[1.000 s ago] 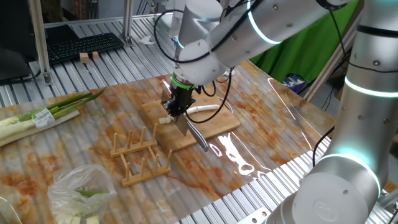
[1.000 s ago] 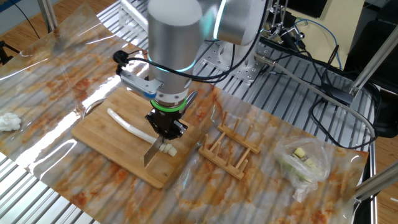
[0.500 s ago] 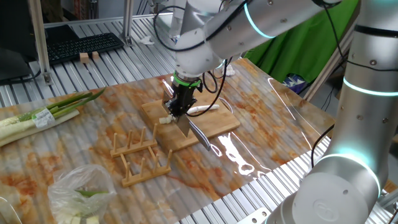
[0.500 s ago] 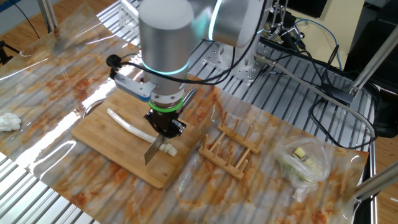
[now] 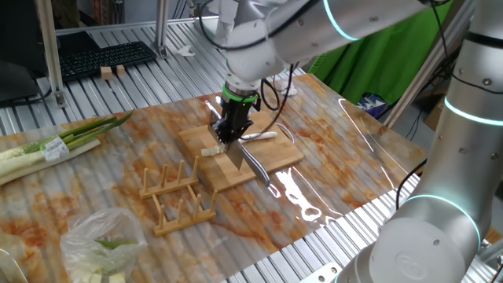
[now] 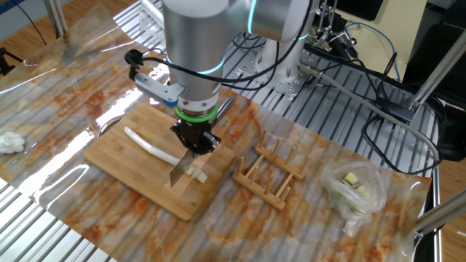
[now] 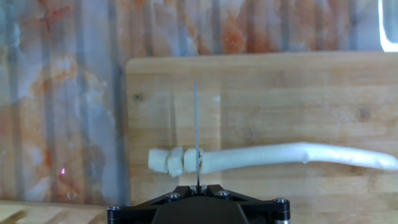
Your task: Chop the scallions
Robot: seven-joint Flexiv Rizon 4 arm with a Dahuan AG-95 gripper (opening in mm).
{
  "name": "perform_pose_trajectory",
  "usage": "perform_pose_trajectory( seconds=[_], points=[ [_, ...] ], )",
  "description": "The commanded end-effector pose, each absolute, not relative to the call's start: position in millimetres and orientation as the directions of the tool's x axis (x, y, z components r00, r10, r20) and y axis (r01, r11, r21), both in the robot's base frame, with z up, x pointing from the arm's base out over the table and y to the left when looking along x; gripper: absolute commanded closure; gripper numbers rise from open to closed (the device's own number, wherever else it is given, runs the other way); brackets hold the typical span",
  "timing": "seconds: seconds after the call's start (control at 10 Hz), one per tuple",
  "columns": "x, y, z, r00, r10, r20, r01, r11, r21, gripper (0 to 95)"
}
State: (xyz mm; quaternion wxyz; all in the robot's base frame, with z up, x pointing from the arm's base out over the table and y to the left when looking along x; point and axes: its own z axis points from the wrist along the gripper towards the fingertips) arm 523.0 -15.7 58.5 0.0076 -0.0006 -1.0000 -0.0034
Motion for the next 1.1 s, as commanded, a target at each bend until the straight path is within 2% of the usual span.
perform_pose_trajectory(
  seconds=[0.1, 1.1],
  points=[
    [525, -16, 66, -1.000, -0.003, 0.021, -0.003, 1.000, 0.007, 95.0],
    [535, -23, 78, -1.000, -0.009, 0.024, -0.009, 1.000, 0.009, 95.0]
  ],
)
